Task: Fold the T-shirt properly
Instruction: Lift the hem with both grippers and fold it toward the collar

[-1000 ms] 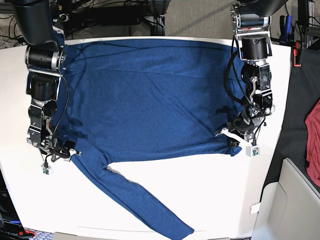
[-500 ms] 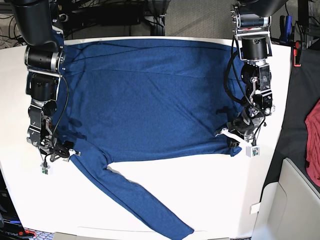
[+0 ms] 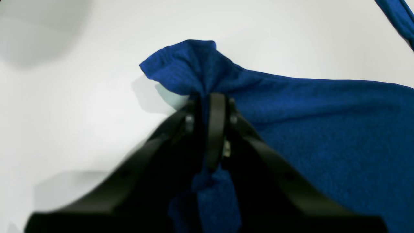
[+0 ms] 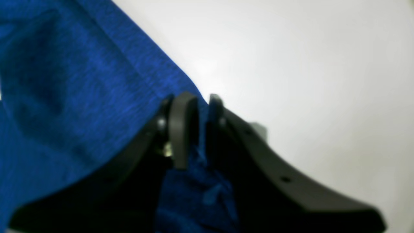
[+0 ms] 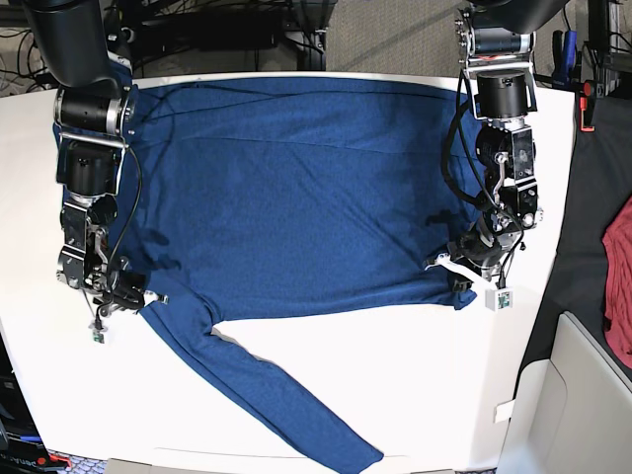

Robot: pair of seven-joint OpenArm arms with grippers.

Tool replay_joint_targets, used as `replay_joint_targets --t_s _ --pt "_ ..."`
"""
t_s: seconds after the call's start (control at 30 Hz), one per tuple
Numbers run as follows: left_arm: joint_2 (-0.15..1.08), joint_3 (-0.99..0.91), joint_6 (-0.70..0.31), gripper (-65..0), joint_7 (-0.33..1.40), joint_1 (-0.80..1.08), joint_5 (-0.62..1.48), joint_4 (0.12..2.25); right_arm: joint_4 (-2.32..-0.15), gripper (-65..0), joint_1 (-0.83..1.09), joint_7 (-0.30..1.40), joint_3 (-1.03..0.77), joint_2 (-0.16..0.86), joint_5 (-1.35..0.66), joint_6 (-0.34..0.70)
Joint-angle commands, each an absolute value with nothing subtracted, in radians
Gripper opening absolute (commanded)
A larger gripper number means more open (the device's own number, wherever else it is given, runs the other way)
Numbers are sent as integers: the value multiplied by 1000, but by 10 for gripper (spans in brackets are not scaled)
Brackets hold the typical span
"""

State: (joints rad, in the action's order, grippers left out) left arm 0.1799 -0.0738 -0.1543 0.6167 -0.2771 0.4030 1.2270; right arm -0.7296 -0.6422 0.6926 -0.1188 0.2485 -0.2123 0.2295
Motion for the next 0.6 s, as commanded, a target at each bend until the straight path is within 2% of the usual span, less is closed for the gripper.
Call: replay_joint_targets --t_s 0.0,0.1,0.2,0.57 --pt "188 -73 -159 -629 593 -306 409 1247 -730 -607 -645 745 -119 245 -220 280" --pt "188 -73 -159 -629 593 -306 409 1247 -751 -635 -642 754 -125 245 -222 357" --pt "188 -76 -159 -629 593 -306 409 1247 -811 -636 -619 782 -127 252 -255 390" --pt "188 -79 -159 -629 593 -302 409 1247 -1107 -636 -433 852 -159 331 -596 395"
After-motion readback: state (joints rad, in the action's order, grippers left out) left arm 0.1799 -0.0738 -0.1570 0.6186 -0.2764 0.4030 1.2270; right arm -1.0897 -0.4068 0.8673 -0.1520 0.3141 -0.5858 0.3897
